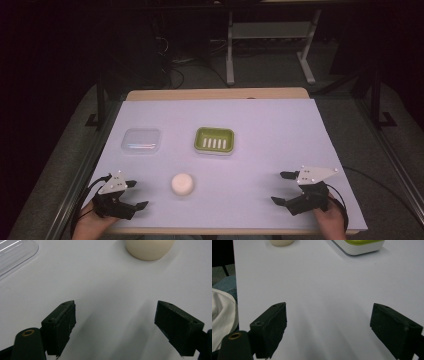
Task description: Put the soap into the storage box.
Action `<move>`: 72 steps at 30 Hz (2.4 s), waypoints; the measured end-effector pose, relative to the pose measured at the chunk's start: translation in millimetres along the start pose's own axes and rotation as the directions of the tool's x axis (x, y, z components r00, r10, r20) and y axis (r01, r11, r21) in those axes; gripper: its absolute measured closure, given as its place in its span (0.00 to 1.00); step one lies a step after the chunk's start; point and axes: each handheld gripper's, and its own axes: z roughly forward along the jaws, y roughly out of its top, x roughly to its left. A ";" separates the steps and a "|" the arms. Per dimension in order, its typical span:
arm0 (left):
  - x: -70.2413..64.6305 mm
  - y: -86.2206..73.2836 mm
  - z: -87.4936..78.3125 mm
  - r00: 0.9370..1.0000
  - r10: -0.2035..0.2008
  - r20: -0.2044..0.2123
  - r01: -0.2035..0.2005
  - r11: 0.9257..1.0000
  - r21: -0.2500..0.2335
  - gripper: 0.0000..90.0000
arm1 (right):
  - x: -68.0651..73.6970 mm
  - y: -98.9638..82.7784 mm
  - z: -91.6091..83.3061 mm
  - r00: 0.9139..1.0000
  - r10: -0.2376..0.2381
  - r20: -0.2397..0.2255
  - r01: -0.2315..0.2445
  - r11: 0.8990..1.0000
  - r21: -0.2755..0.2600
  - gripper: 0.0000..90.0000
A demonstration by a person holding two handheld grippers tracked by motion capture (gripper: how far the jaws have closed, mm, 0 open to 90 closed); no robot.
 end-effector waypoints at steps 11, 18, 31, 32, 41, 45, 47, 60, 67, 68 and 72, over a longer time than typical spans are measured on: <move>-5.2 5.7 0.5 1.000 0.021 0.000 -0.021 1.000 0.014 0.17 | 1.1 0.8 0.5 1.000 -0.007 -0.003 0.007 1.000 0.004 0.15; -8.4 12.2 0.7 0.999 0.035 0.004 -0.035 0.999 0.029 0.16 | 1.4 0.5 0.3 1.000 0.000 0.001 0.000 1.000 0.002 0.14; -12.9 32.8 4.8 0.995 0.095 0.023 -0.097 0.992 0.080 0.16 | 1.7 0.8 -0.7 1.000 0.000 0.003 0.000 1.000 -0.012 0.15; -13.9 33.7 5.6 0.996 0.090 0.025 -0.091 0.993 0.074 0.16 | 1.6 0.5 -0.9 1.000 0.002 0.004 -0.002 1.000 -0.011 0.15; -16.5 49.4 6.2 0.992 0.122 0.040 -0.126 0.988 0.095 0.16 | 2.3 1.2 -0.4 1.000 -0.003 -0.001 0.003 1.000 -0.006 0.15; -17.3 56.0 7.0 0.990 0.131 0.049 -0.136 0.986 0.094 0.15 | 2.2 1.6 -1.0 1.000 -0.009 0.000 0.009 1.000 -0.011 0.15; -18.5 59.1 8.7 0.989 0.137 0.051 -0.142 0.985 0.099 0.16 | 2.0 1.4 -1.1 1.000 -0.009 0.001 0.009 1.000 -0.011 0.15; -24.5 75.8 22.4 0.981 0.173 0.085 -0.182 0.976 0.122 0.16 | 2.7 1.7 -1.2 1.000 -0.007 0.000 0.007 1.000 -0.012 0.15; -27.4 83.4 26.4 0.978 0.194 0.084 -0.203 0.970 0.134 0.16 | 3.2 2.0 -1.1 1.000 -0.005 0.001 0.005 1.000 -0.013 0.15; -28.2 84.1 27.5 0.978 0.192 0.083 -0.202 0.971 0.132 0.16 | 3.3 2.2 -0.9 1.000 -0.006 0.000 0.006 1.000 -0.012 0.15; -28.6 87.4 30.3 0.975 0.204 0.091 -0.216 0.966 0.144 0.16 | 3.3 2.5 -0.5 1.000 -0.009 -0.001 0.009 1.000 -0.011 0.15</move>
